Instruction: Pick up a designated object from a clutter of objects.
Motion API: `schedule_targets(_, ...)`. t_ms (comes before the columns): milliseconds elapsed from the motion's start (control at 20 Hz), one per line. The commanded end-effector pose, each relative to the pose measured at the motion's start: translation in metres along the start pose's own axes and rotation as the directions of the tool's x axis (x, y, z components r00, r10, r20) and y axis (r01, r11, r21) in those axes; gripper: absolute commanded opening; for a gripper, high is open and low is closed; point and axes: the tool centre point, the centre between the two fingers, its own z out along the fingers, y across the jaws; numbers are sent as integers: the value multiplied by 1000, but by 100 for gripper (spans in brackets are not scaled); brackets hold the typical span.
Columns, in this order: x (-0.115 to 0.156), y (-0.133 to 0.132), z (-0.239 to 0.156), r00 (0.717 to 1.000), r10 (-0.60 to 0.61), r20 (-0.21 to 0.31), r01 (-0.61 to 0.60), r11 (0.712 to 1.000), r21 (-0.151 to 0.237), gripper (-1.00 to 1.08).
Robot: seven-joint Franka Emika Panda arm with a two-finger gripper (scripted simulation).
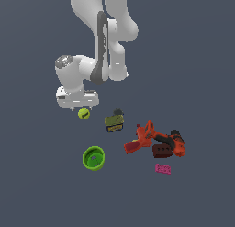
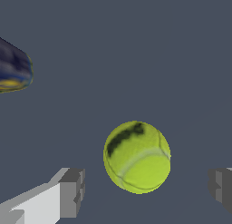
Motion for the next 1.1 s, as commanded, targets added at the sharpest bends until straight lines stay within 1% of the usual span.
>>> schedule_targets(0, -1, 0, 7, 1000, 0, 1, 0, 1000, 0, 100)
schedule_targets(300, -2, 0, 33, 1000, 0, 1, 0, 1000, 0, 100)
schedule_targets(600, -2, 0, 42, 1000, 0, 1, 0, 1000, 0, 100)
schedule_targets(650, -2, 0, 42, 1000, 0, 1, 0, 1000, 0, -100)
schedule_targets(1050, -2, 0, 42, 1000, 0, 1, 0, 1000, 0, -100)
